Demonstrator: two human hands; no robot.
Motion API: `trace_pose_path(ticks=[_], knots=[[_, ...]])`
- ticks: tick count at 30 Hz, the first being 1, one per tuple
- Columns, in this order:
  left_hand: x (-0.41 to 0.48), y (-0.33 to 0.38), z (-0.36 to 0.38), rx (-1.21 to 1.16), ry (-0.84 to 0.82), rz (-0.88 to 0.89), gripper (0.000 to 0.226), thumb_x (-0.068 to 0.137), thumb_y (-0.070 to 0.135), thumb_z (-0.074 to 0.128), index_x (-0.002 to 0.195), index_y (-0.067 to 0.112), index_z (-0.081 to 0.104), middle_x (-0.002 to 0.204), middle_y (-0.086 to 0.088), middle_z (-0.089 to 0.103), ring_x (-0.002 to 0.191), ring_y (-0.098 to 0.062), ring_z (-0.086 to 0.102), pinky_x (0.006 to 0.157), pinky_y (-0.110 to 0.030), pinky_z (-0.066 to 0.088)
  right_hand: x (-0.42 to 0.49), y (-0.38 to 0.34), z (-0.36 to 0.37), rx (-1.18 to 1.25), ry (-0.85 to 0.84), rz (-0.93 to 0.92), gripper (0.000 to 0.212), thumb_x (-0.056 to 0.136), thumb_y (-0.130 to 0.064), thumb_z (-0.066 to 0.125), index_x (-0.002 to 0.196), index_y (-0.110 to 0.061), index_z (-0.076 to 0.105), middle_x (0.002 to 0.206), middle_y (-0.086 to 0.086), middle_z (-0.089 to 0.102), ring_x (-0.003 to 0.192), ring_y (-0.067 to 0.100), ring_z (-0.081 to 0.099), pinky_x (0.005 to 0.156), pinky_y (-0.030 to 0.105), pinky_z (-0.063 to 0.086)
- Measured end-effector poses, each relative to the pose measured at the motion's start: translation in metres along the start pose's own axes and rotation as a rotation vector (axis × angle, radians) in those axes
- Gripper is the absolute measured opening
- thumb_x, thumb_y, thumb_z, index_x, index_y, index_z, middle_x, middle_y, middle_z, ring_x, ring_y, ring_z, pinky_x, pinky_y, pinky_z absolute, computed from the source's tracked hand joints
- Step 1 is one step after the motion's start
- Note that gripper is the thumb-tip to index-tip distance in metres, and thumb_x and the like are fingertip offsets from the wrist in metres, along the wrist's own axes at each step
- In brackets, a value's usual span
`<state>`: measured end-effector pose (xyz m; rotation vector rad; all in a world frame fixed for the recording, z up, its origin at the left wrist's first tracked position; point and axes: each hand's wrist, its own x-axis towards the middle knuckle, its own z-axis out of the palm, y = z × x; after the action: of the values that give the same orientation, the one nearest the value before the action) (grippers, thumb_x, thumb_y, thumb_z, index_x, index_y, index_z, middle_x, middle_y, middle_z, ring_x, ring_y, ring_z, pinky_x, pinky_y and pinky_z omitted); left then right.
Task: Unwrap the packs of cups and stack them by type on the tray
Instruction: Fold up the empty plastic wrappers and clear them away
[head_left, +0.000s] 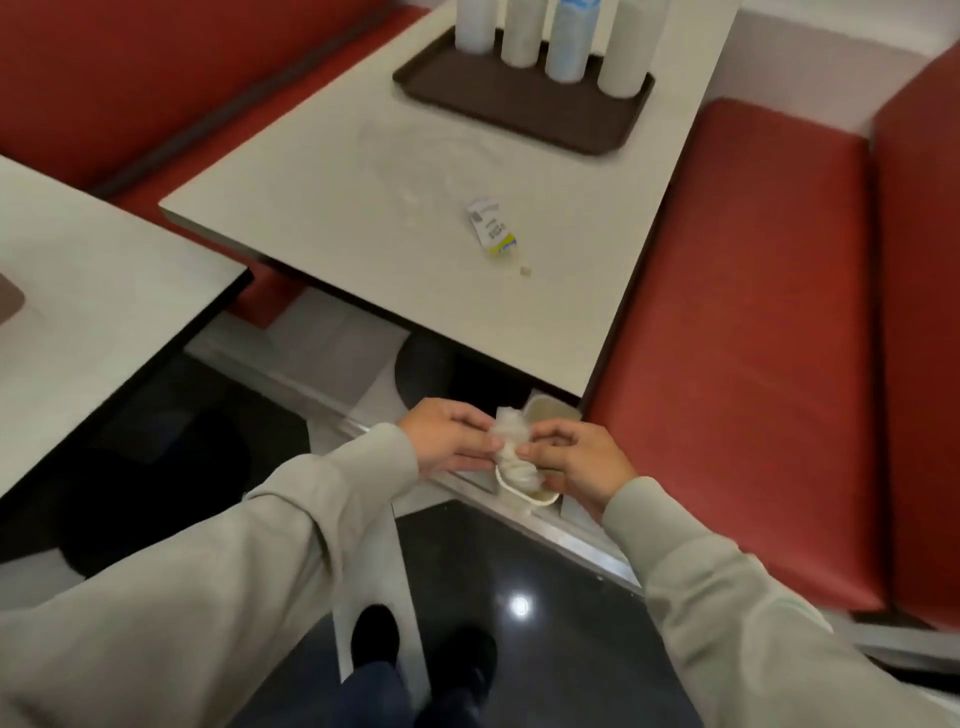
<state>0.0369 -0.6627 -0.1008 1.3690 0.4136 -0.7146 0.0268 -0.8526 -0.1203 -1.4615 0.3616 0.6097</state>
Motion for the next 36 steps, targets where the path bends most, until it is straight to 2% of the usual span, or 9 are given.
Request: trace_pose_path(ticks=[4,7,15,18,22,25,31,34,36], knots=[[0.024,-0.037,0.000,-0.034,0.066,-0.061,0.019,0.083,-0.013,0.069,0.098,-0.003,0.064,0.090,-0.018,0.067,0.076,-0.025,0.070,0.068,-0.029,0.062,0.017,0.038,0.000,0.018,0.058,0.081,0.020,0.084,0.007,0.071,0.094,-0.009,0.065,0.084,0.007,0.068,0.066,0.015,0.068,0.056,0.029,0.058],[0.049,-0.069,-0.008,-0.041,0.106,-0.095,0.019,0.082,-0.013,0.070,0.097,-0.003,0.064,0.089,-0.018,0.067,0.078,-0.025,0.069,0.067,-0.028,0.062,0.035,0.068,0.004,0.014,0.088,0.144,0.024,0.086,0.006,0.069,0.102,-0.010,0.060,0.084,0.003,0.067,0.070,0.014,0.067,0.052,0.026,0.057],[0.133,-0.156,-0.040,-0.041,0.123,-0.146,0.018,0.085,-0.007,0.069,0.097,0.006,0.070,0.095,-0.013,0.071,0.094,-0.023,0.070,0.081,-0.028,0.060,0.107,0.158,0.011,0.038,0.122,0.229,0.016,0.087,0.004,0.069,0.097,-0.007,0.062,0.095,0.011,0.069,0.087,0.025,0.068,0.067,0.034,0.060],[0.168,-0.182,-0.049,-0.005,0.123,-0.123,0.019,0.085,-0.008,0.066,0.091,0.010,0.069,0.093,-0.012,0.068,0.093,-0.023,0.067,0.089,-0.035,0.057,0.139,0.184,0.011,0.060,0.117,0.229,0.015,0.087,0.006,0.067,0.095,-0.005,0.061,0.090,0.013,0.069,0.079,0.025,0.068,0.061,0.031,0.058],[0.220,-0.205,-0.057,0.068,0.130,-0.065,0.019,0.083,-0.001,0.073,0.094,0.014,0.070,0.089,-0.005,0.070,0.086,-0.016,0.066,0.082,-0.029,0.056,0.188,0.211,-0.002,0.030,0.201,0.176,0.021,0.087,0.006,0.068,0.103,-0.003,0.060,0.087,0.015,0.070,0.071,0.024,0.066,0.055,0.028,0.053],[0.260,-0.218,-0.062,0.124,0.130,0.000,0.022,0.081,0.005,0.077,0.095,0.020,0.069,0.096,-0.003,0.073,0.094,-0.017,0.067,0.087,-0.030,0.054,0.227,0.227,-0.020,0.014,0.356,0.131,0.023,0.085,0.000,0.072,0.101,-0.011,0.059,0.094,0.013,0.068,0.078,0.023,0.063,0.064,0.032,0.052],[0.317,-0.241,-0.063,0.333,0.092,0.042,0.025,0.082,0.014,0.075,0.100,0.030,0.070,0.103,0.006,0.073,0.104,-0.013,0.067,0.098,-0.029,0.052,0.294,0.259,-0.059,-0.154,0.605,0.138,0.017,0.080,-0.018,0.075,0.084,-0.022,0.058,0.100,0.014,0.070,0.086,0.034,0.071,0.079,0.055,0.060],[0.333,-0.249,-0.058,0.424,0.052,0.032,0.038,0.086,0.015,0.073,0.123,0.021,0.067,0.119,0.005,0.068,0.110,-0.013,0.064,0.089,-0.021,0.048,0.317,0.278,-0.071,-0.364,0.645,0.176,0.020,0.081,-0.023,0.076,0.077,-0.022,0.056,0.094,0.014,0.070,0.090,0.037,0.069,0.086,0.049,0.057],[0.343,-0.254,-0.055,0.468,0.064,0.054,0.042,0.087,0.013,0.072,0.129,0.019,0.064,0.127,0.003,0.066,0.114,-0.014,0.062,0.093,-0.019,0.046,0.331,0.290,-0.075,-0.448,0.617,0.217,0.022,0.082,-0.026,0.076,0.077,-0.022,0.055,0.092,0.012,0.067,0.092,0.037,0.068,0.087,0.049,0.057]])
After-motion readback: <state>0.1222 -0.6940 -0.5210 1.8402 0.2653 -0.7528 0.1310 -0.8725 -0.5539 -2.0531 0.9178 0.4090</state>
